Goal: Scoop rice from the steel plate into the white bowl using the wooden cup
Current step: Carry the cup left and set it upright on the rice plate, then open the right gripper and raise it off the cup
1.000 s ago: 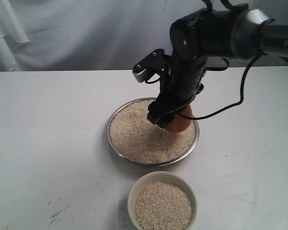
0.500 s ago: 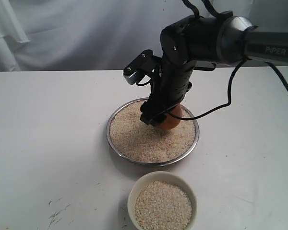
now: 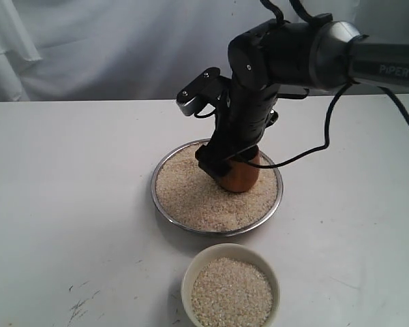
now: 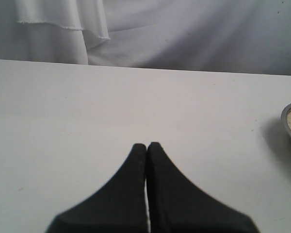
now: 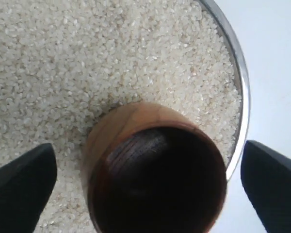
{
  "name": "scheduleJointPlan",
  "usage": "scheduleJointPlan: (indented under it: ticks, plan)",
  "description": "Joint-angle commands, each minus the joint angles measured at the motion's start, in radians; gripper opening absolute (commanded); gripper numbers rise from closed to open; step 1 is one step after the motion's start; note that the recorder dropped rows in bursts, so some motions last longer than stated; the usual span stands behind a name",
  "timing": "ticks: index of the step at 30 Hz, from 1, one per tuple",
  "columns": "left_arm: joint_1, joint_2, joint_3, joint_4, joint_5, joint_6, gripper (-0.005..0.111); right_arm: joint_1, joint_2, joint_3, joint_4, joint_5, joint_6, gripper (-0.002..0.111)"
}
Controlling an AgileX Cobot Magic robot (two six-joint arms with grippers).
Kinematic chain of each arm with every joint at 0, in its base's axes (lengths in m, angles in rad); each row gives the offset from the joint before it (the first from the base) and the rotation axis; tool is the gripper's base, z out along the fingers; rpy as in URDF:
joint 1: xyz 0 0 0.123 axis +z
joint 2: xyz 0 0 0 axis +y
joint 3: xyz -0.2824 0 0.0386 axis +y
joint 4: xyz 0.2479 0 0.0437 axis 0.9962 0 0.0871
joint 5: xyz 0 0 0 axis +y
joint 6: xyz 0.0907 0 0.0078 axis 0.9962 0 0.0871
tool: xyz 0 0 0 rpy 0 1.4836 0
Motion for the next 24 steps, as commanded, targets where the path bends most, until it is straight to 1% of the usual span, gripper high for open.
scheduleJointPlan:
  ticks: [1,4,8,10,12,16,19,20,22,24]
  plan:
    - [-0.003,-0.004,0.005,0.001,-0.007,-0.001,0.0,-0.004,-0.072,-0.005,-0.043,-0.021,0.057,0.093]
    - [-0.003,-0.004,0.005,0.001,-0.007,-0.001,0.0,-0.008,-0.13,-0.005,-0.04,0.046,0.124,0.093]
    - [-0.003,-0.004,0.005,0.001,-0.007,-0.001,0.0,-0.008,-0.179,-0.005,-0.037,0.175,0.228,0.086]
    - [-0.003,-0.004,0.005,0.001,-0.007,-0.001,0.0,-0.01,-0.181,-0.005,-0.06,0.25,0.277,0.076]
    - [-0.003,-0.004,0.005,0.001,-0.007,-0.001,0.0,-0.015,-0.181,0.005,-0.109,0.29,0.315,0.06]
    - [-0.003,-0.004,0.005,0.001,-0.007,-0.001,0.0,-0.051,-0.177,0.062,-0.132,0.257,0.289,0.025]
    - [-0.003,-0.004,0.005,0.001,-0.007,-0.001,0.0,-0.112,-0.177,0.124,-0.116,0.205,0.268,0.005]
    - [-0.003,-0.004,0.005,0.001,-0.007,-0.001,0.0,-0.132,-0.177,0.138,-0.095,0.188,0.259,0.0]
    - [-0.003,-0.004,0.005,0.001,-0.007,-0.001,0.0,-0.181,-0.177,0.164,0.013,0.142,0.177,0.0]
    - [-0.003,-0.004,0.005,0.001,-0.007,-0.001,0.0,-0.221,-0.177,0.177,0.167,0.1,0.092,0.0]
